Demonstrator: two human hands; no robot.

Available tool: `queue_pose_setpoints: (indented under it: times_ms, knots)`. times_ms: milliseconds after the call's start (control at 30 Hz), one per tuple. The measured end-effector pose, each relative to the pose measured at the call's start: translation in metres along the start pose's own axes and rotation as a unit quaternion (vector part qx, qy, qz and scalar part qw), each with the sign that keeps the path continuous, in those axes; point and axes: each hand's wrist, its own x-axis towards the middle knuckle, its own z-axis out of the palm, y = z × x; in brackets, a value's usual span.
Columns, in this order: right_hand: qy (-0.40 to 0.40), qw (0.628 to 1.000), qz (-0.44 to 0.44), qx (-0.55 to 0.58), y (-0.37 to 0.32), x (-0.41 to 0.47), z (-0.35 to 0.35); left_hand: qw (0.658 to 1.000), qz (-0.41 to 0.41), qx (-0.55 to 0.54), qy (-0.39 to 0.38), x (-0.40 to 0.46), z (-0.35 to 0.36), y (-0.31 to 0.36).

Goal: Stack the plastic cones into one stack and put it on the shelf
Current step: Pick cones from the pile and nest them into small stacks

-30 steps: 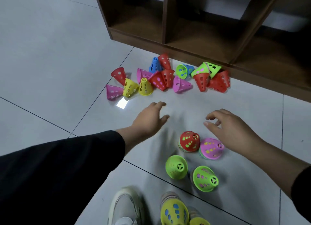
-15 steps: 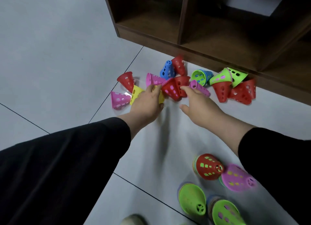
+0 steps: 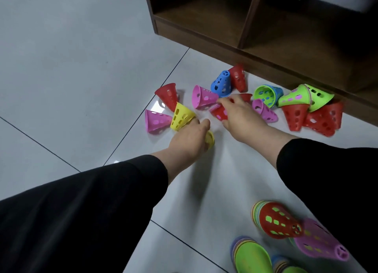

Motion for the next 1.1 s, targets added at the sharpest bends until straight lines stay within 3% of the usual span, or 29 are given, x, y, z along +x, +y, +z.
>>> queue_pose_setpoints:
  times_ms: [167,333,533,667,733,833,967,1100]
  knots:
    - [-0.007,0.999,0.019,0.036,-0.002,-0.015,0.015,0.992,-0.055,-0.114,0.014,-0.016,-0.002,-0.013]
    - [0.053,0.996,0.003,0.073,0.005,-0.036,0.015,0.965,-0.097,-0.241,0.037,-0.040,-0.003,-0.018]
    - [0.139,0.979,0.011,0.151,0.017,-0.084,-0.059,0.937,-0.063,-0.337,0.067,-0.072,-0.027,0.016]
    - [0.159,0.967,0.068,0.189,0.045,-0.161,-0.110,0.912,-0.040,-0.403,0.065,-0.091,-0.040,0.066]
    - [0.128,0.972,0.090,0.176,0.059,-0.208,-0.127,0.909,-0.026,-0.412,0.052,-0.102,-0.041,0.093]
    - [0.020,0.983,0.124,0.138,0.077,-0.276,-0.139,0.925,0.042,-0.376,0.013,-0.119,-0.038,0.128]
    - [-0.103,0.984,0.140,0.045,0.085,-0.333,-0.131,0.949,0.162,-0.268,-0.047,-0.138,-0.032,0.158]
    - [-0.153,0.983,0.099,-0.041,0.084,-0.342,-0.096,0.962,0.220,-0.136,-0.086,-0.140,-0.011,0.172]
